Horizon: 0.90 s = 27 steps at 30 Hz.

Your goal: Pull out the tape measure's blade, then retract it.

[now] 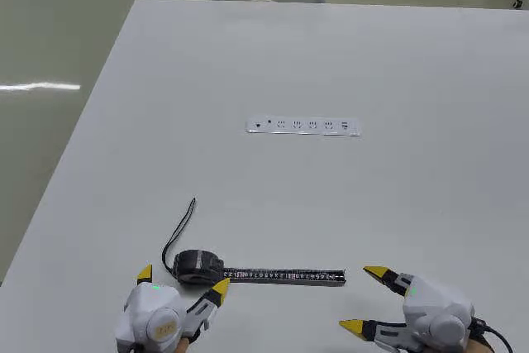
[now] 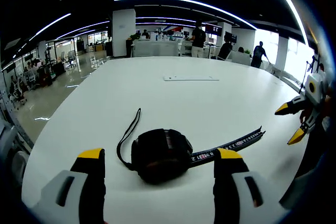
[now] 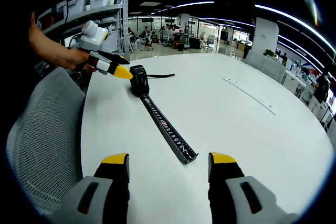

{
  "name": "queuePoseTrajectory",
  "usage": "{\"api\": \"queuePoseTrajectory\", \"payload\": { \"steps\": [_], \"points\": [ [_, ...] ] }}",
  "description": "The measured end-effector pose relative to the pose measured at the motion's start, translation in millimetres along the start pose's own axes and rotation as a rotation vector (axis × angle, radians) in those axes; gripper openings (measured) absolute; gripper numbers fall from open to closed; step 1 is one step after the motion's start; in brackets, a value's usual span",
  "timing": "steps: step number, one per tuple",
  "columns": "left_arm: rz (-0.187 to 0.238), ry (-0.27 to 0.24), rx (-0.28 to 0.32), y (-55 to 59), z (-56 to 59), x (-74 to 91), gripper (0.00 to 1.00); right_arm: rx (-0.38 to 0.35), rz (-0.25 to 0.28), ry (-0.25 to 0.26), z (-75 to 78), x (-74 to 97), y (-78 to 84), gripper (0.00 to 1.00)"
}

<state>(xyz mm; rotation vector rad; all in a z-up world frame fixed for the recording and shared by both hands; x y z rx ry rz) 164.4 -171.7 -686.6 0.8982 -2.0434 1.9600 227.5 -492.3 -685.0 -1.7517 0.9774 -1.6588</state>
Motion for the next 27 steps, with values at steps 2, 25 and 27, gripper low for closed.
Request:
{"api": "queuePoseTrajectory", "payload": {
  "steps": [2, 25, 27],
  "points": [
    [0.006, -0.007, 0.004, 0.4, 0.9, -1.6, 0.79, 0.019, -0.010, -0.021, 4.1, -2.4, 1.6, 0.58],
    [-0.008, -0.031, -0.007, 10.2, 13.2, -25.1, 0.65, 0.122, -0.067, -0.198, 47.8, -28.0, 19.9, 0.33],
    [-0.004, -0.032, -0.006, 9.7, 13.2, -25.9, 0.64, 0.126, -0.076, -0.210, 50.2, -30.5, 20.9, 0.32]
  ]
}}
Point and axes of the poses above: the centre of the closed fingertips' face, and the gripper's own axes: x roughly backward along the fingers, z roughly to its right, y roughly out of its underside, the point moved 6 cm from there along x, roughly backward along the fingers, and after that the axes turned 14 degrees about -y, right-handed, at the moved point
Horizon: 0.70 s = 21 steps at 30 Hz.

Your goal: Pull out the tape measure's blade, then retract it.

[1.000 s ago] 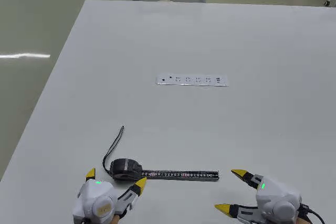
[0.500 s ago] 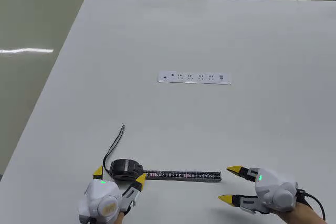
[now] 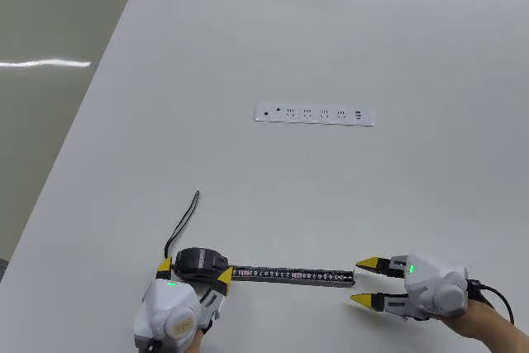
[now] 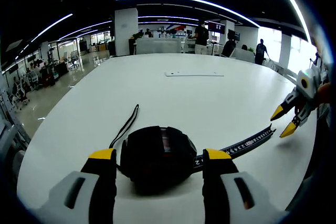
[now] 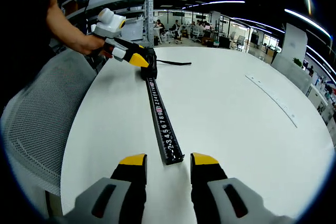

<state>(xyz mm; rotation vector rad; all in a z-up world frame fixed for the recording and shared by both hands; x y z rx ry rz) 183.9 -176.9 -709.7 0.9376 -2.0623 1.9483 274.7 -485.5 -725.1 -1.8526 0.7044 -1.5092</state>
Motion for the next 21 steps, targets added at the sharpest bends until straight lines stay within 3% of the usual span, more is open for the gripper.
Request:
{"api": "queuePoseTrajectory", "payload": {
  "steps": [9, 21],
  "points": [
    [-0.012, -0.006, 0.010, 2.0, 2.0, -7.4, 0.62, 0.001, -0.017, -0.052, 10.8, -7.3, 8.9, 0.26],
    [-0.038, -0.017, 0.020, 6.0, 2.7, -14.7, 0.63, 0.015, -0.021, -0.086, 13.1, -14.7, 11.2, 0.15]
  ]
}}
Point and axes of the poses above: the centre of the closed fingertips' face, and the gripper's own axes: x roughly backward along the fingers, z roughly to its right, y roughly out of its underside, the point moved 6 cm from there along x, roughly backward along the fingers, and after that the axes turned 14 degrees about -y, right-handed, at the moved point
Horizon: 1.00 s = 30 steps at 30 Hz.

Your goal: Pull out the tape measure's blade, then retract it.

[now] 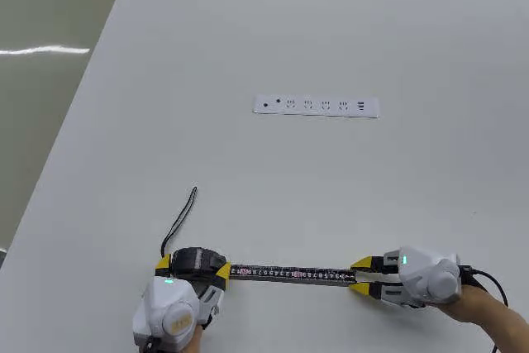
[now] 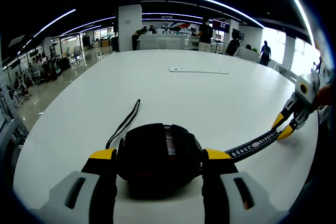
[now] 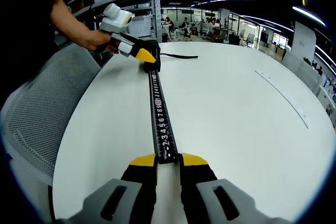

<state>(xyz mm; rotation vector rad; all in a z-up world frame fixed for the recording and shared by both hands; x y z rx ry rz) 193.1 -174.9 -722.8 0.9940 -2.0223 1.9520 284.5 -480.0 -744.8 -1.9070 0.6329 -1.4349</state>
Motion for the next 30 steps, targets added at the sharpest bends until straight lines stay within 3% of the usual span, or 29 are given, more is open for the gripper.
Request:
{"api": "queuePoseTrajectory", "payload": {
  "steps": [12, 20, 24, 30],
  "points": [
    [0.006, -0.016, 0.009, 1.2, 1.4, -0.6, 0.64, -0.004, 0.000, -0.011, 1.9, -0.7, 0.3, 0.13],
    [0.011, -0.028, 0.106, -1.5, 0.4, -0.3, 0.65, 0.000, -0.006, -0.009, 1.5, -0.7, 0.0, 0.13],
    [0.002, -0.036, 0.105, -1.2, 2.1, -2.6, 0.67, 0.005, -0.009, -0.009, 1.6, -0.6, -0.1, 0.13],
    [-0.004, -0.068, 0.149, -2.0, 1.4, -3.4, 0.67, 0.006, -0.010, -0.009, 1.6, -1.2, 0.2, 0.13]
  ]
}}
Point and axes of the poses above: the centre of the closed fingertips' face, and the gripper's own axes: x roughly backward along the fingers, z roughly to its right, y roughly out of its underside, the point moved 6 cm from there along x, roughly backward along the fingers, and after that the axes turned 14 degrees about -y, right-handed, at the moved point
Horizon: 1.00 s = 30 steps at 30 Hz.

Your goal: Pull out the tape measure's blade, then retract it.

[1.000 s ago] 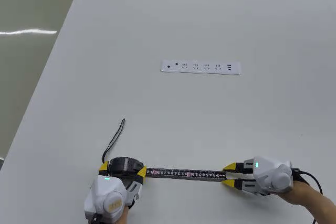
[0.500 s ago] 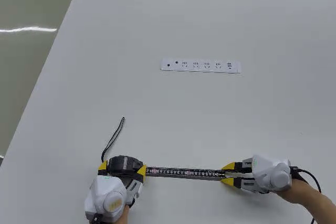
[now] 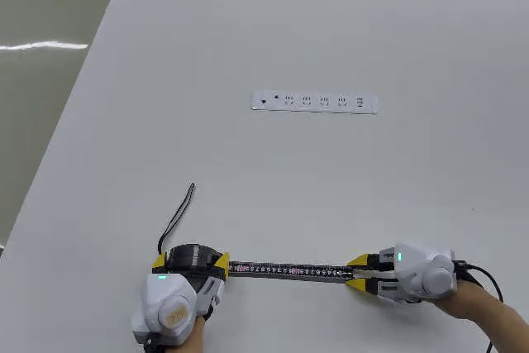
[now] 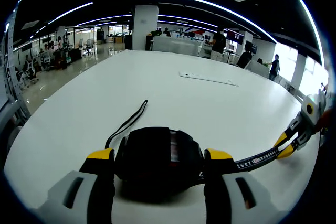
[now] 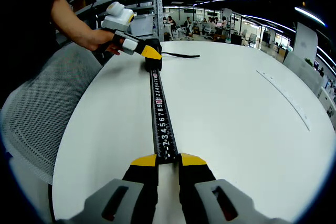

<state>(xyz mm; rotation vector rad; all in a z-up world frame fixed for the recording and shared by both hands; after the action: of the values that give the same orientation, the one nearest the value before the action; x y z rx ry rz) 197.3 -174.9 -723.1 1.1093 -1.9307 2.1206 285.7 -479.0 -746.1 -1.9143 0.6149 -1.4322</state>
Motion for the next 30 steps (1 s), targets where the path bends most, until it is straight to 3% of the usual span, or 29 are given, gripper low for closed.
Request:
{"api": "queuePoseTrajectory", "payload": {
  "steps": [30],
  "points": [
    [-0.044, -0.012, -0.022, 0.3, -0.1, -0.8, 0.63, -0.005, -0.002, 0.007, -2.7, 1.3, -4.1, 0.13]
  ]
}}
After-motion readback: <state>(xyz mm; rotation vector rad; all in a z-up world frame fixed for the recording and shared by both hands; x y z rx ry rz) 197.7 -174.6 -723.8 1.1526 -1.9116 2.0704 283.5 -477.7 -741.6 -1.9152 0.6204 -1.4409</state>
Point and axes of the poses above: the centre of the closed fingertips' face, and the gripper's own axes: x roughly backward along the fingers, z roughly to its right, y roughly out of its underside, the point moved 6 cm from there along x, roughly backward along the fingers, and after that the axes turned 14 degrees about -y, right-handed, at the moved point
